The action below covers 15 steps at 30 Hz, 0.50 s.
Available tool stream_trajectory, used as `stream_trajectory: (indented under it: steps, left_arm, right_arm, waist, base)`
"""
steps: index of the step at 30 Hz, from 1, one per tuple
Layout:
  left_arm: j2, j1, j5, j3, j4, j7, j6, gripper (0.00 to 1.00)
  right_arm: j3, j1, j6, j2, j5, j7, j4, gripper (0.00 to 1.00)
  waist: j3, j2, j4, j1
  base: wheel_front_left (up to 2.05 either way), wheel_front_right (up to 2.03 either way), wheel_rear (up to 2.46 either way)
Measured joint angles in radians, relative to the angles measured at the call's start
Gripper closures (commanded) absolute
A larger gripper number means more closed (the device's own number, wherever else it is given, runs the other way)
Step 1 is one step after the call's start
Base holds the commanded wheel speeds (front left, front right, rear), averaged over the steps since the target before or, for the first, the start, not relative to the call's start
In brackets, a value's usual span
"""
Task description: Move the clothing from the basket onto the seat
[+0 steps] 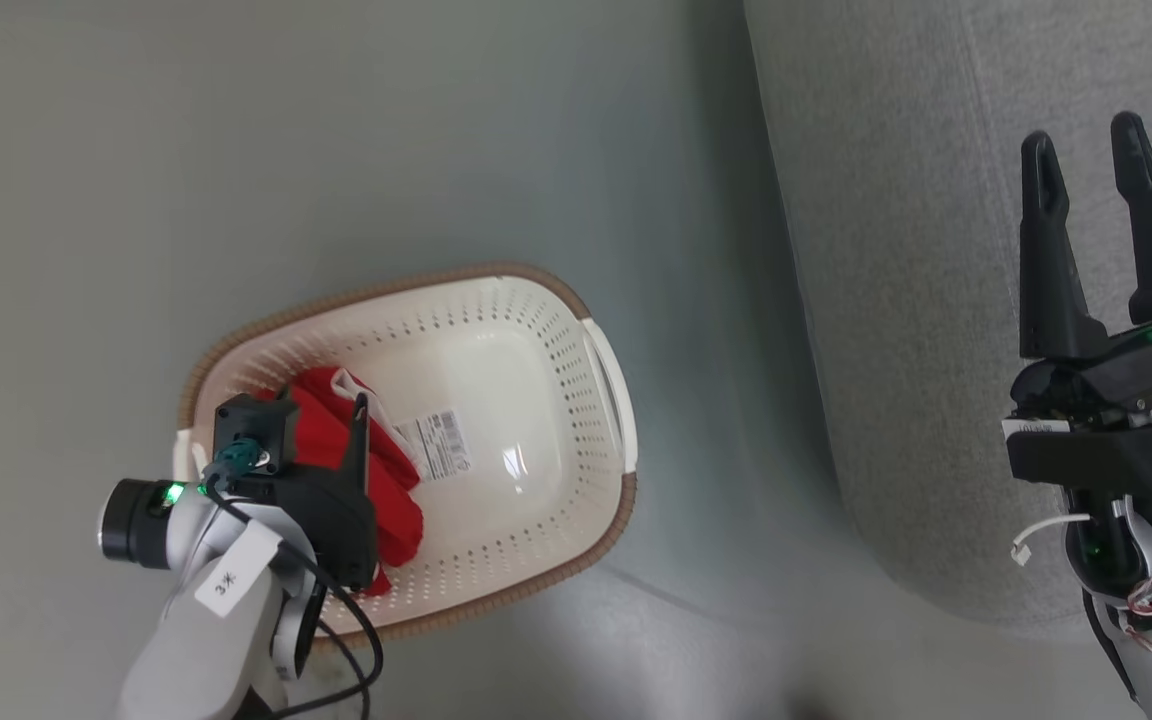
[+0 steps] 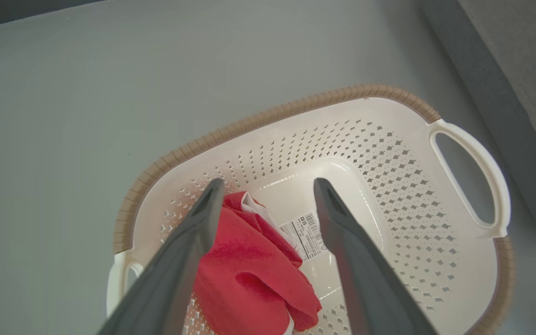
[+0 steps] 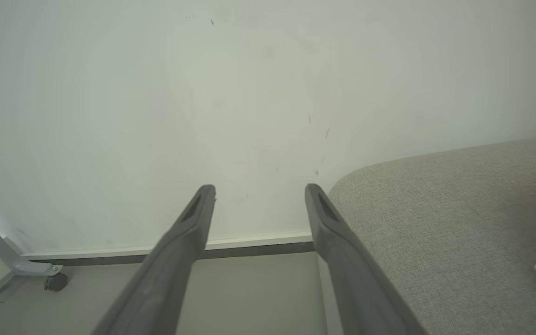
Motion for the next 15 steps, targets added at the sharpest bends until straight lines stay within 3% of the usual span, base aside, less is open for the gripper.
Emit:
stream_trajectory:
  steps: [15]
  left_arm:
    - [0.011,-0.081,0.013,-0.001,0.217,0.066,0.002,0.00]
  right_arm:
    - [0.002,-0.051,0.033,0.055,0.001,0.000,0.006,0.00]
  waist:
    - [0.136,0.0000,-0.074,-0.0001]
  base:
    - [0.00,0.00,0.00]
